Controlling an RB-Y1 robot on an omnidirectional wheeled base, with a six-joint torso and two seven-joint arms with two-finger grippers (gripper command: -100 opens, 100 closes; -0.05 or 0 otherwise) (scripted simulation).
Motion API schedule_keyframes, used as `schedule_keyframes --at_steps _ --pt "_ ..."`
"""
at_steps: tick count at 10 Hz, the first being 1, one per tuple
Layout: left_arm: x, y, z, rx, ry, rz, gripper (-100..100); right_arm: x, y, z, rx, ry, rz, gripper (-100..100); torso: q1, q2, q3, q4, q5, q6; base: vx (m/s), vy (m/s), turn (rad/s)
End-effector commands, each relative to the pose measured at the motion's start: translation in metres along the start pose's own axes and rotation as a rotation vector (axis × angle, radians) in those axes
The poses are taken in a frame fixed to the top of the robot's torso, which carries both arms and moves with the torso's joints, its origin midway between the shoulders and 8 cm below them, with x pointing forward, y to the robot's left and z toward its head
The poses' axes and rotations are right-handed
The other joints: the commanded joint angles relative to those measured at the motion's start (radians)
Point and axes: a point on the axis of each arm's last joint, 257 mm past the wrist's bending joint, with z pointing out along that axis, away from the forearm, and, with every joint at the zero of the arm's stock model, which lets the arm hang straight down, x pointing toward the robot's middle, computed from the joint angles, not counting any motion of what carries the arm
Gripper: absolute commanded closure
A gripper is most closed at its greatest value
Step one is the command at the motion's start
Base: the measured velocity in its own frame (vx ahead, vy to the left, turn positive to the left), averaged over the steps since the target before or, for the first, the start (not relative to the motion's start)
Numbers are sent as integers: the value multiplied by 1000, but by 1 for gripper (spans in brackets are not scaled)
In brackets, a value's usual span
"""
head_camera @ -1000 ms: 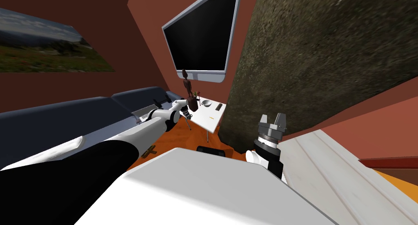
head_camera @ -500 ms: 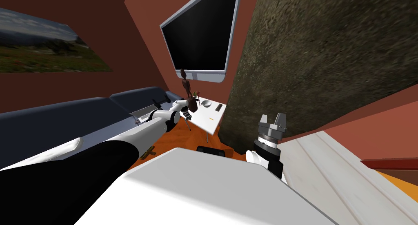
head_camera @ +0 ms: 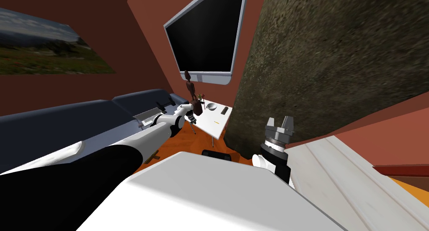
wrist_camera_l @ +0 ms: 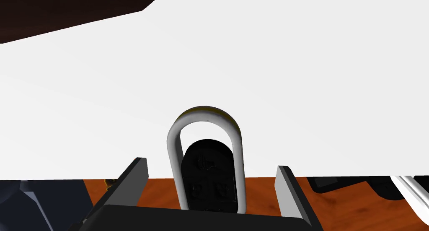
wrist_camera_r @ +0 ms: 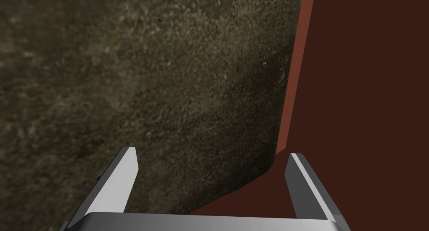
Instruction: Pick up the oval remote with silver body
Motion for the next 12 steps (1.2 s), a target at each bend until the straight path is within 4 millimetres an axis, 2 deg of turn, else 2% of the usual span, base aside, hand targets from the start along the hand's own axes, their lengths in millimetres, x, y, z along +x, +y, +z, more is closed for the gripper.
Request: schedule_keyframes --at_steps 1,3,4,8,9,10,11,12 --pt "0 0 0 -3 -3 -1 -100 0 0 0 0 0 0 0 0 0 0 0 0 0 0 0 0" --pt "-1 1 0 -6 -7 -2 -100 0 0 0 0 0 0 0 0 1 0 -1 0 0 0 0 0" --pt "-1 1 0 -6 -6 -2 100 0 0 0 0 0 0 0 0 0 0 -1 1 0 0 0 0" --pt "-1 1 0 -6 -6 -4 100 0 0 0 0 0 0 0 0 0 0 -1 1 0 0 0 0" --pt "-1 1 0 -6 -6 -4 0 0 0 0 0 0 0 0 0 0 0 -1 1 0 0 0 0" --pt "2 -1 -12 -10 -11 -8 100 0 0 0 0 0 0 0 0 0 0 -1 1 0 -26 4 -30" --pt "-5 4 -6 -27 -30 -13 100 0 0 0 0 0 0 0 0 2 1 0 0 1 -29 9 -27" --pt "2 -1 -12 -10 -11 -8 100 0 0 0 0 0 0 0 0 2 1 -1 1 0 -18 6 6"
